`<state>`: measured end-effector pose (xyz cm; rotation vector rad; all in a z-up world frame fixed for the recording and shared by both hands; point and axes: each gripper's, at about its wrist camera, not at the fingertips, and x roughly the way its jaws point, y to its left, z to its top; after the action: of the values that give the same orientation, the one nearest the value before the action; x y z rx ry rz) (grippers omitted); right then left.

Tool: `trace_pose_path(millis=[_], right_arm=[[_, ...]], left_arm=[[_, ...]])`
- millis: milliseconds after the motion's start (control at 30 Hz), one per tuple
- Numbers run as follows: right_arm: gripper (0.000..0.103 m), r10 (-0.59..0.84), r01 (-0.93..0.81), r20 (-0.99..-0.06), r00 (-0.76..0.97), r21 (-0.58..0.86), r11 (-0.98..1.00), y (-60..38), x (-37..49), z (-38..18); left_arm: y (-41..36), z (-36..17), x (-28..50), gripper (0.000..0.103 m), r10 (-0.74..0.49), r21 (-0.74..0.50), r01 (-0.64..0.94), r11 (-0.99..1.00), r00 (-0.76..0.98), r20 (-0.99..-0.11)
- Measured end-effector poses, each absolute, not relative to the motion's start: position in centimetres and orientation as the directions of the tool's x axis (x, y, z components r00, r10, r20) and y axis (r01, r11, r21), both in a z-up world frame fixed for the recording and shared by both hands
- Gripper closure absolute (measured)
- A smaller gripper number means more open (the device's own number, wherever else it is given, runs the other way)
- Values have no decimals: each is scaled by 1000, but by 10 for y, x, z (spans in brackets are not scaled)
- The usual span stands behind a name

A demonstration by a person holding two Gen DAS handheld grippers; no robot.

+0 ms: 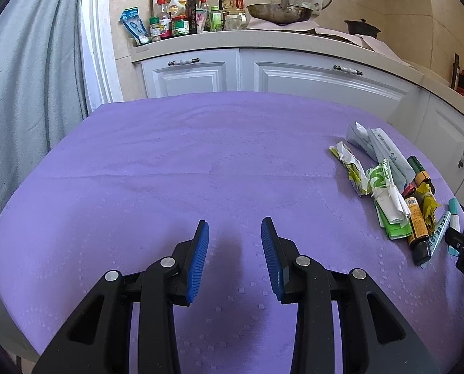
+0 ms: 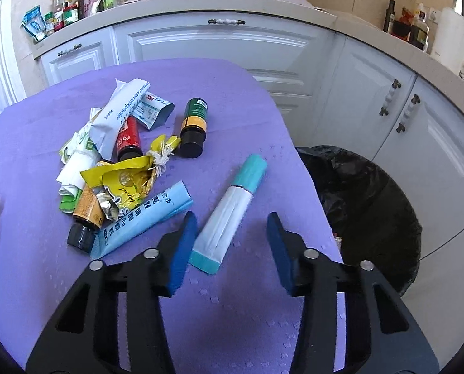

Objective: Collect trash
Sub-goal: 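Move both tools back over the table toward the teal-capped tube, then grasp the teal-capped white tube with the right tool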

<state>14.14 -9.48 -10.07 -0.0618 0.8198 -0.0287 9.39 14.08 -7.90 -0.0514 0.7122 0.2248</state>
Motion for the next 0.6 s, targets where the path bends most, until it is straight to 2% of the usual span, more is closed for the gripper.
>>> trace_pose_path(millis=[100, 133, 600], right_arm=[[84, -30, -22, -731, 682, -62, 998, -95, 139, -102], [95, -26, -30, -731, 682, -63, 998, -94, 139, -102], [98, 4, -21, -690, 724, -15, 1000, -128, 122, -95]], left_arm=[[137, -79, 95, 67, 186, 35, -217, 976, 733, -654], [136, -79, 95, 67, 186, 37, -215, 976, 733, -654], [87, -69, 95, 67, 141, 52, -141, 989, 752, -644]])
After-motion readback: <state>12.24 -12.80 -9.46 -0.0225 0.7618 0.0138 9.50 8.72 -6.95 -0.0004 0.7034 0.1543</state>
